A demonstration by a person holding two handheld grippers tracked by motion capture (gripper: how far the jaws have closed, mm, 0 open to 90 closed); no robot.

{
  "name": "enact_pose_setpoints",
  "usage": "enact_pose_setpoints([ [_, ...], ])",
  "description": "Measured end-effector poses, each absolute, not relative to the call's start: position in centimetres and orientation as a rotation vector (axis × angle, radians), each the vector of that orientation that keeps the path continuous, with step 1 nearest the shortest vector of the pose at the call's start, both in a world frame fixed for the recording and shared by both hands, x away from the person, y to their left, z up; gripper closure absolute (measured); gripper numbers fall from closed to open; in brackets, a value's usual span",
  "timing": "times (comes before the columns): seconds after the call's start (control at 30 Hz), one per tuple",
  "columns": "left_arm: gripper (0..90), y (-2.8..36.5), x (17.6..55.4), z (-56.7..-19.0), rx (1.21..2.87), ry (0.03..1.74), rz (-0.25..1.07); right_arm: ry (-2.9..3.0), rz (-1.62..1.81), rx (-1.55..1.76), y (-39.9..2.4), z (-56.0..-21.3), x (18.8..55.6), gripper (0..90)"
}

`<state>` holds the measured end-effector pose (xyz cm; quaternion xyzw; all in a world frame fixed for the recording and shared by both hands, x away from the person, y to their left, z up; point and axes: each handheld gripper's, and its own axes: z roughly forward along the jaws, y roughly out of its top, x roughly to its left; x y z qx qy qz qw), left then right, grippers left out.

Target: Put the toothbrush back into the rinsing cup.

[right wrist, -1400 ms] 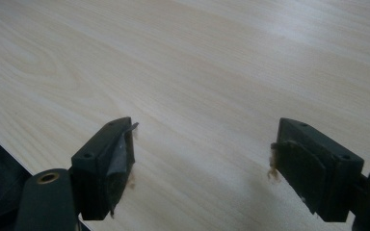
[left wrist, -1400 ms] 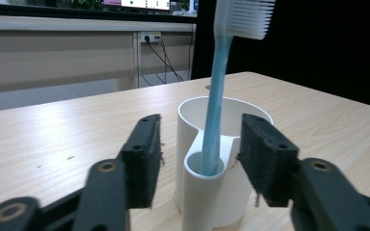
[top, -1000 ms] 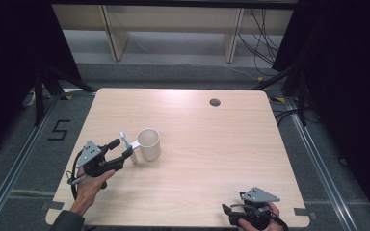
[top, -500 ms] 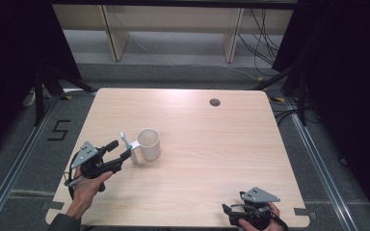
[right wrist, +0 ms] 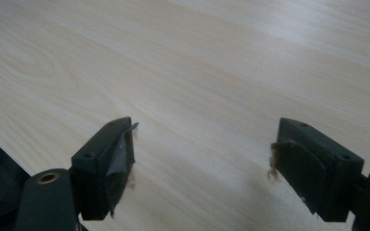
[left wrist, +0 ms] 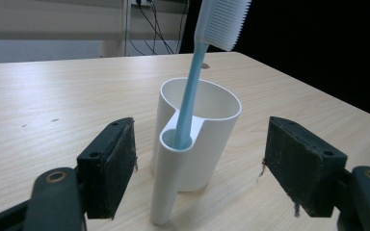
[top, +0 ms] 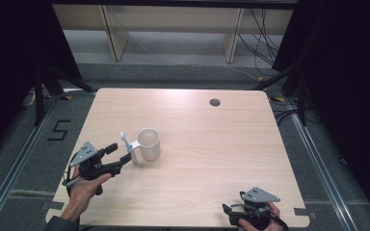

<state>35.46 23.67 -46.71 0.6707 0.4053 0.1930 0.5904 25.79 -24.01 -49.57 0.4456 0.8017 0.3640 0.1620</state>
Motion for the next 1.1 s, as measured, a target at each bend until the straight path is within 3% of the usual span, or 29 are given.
enact_pose_setpoints([
  [1.1, 20.2, 23.5, 31.2, -46.5, 1.638, 0.906, 0.388, 2.287, 1.051, 1.285, -24.1, -49.6, 25.8, 22.6],
])
